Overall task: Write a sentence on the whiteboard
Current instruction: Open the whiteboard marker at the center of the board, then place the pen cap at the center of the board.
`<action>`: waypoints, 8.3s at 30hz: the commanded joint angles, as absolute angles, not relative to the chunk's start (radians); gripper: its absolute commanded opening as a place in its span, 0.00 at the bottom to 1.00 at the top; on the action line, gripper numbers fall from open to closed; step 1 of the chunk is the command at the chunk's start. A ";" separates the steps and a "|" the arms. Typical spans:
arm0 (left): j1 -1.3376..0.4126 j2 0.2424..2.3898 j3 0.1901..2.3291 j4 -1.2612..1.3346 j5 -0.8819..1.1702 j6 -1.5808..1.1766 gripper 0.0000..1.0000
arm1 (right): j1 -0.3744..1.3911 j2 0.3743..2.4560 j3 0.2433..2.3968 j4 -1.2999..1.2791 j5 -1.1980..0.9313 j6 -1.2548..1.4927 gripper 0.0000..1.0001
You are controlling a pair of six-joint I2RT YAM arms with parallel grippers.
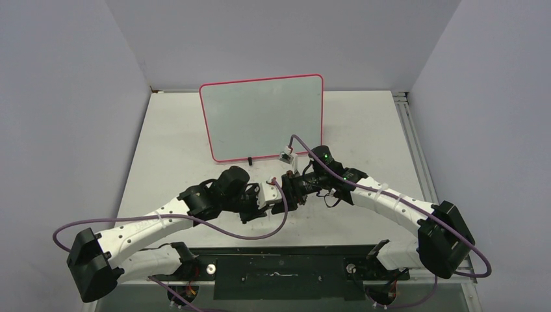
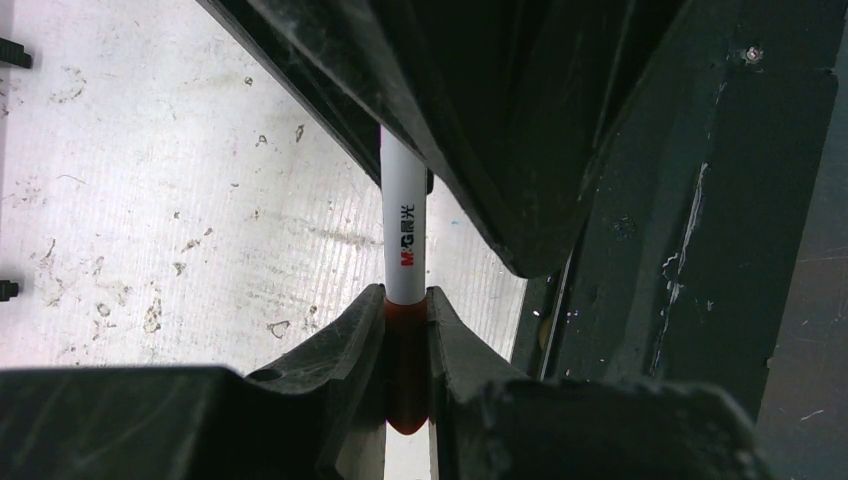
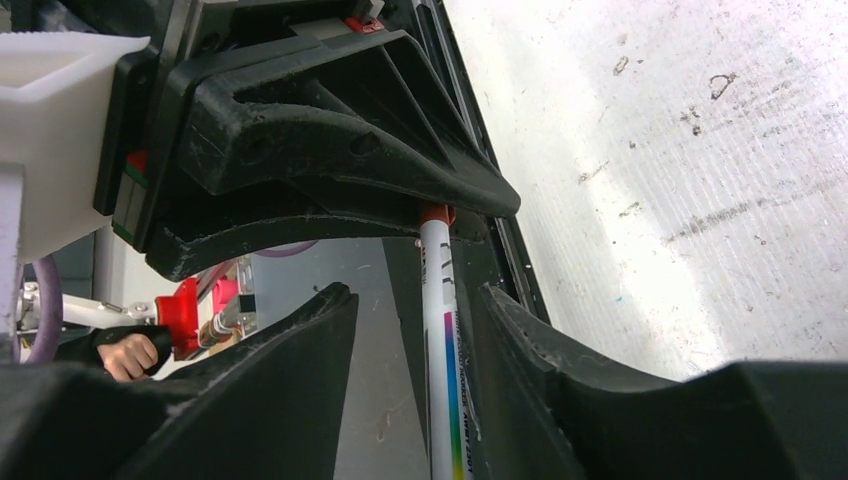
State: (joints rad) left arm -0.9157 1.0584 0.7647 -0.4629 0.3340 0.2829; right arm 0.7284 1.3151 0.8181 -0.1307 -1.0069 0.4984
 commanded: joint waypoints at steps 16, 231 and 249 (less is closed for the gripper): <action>-0.925 1.060 0.807 -0.463 0.341 0.292 0.00 | 0.680 1.280 0.826 -0.063 -1.034 0.487 0.52; -0.283 0.886 0.716 -0.416 0.041 -0.528 0.95 | 0.542 0.745 0.741 -0.245 -0.037 0.405 0.05; 0.158 1.100 0.902 0.039 0.618 -0.388 0.87 | 0.807 1.005 0.863 0.046 0.077 0.389 0.05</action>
State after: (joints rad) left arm 0.1436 1.0187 0.8227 -0.1749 0.3977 -0.4625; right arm 0.7166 0.9154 0.7753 -0.1337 -0.0250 0.4049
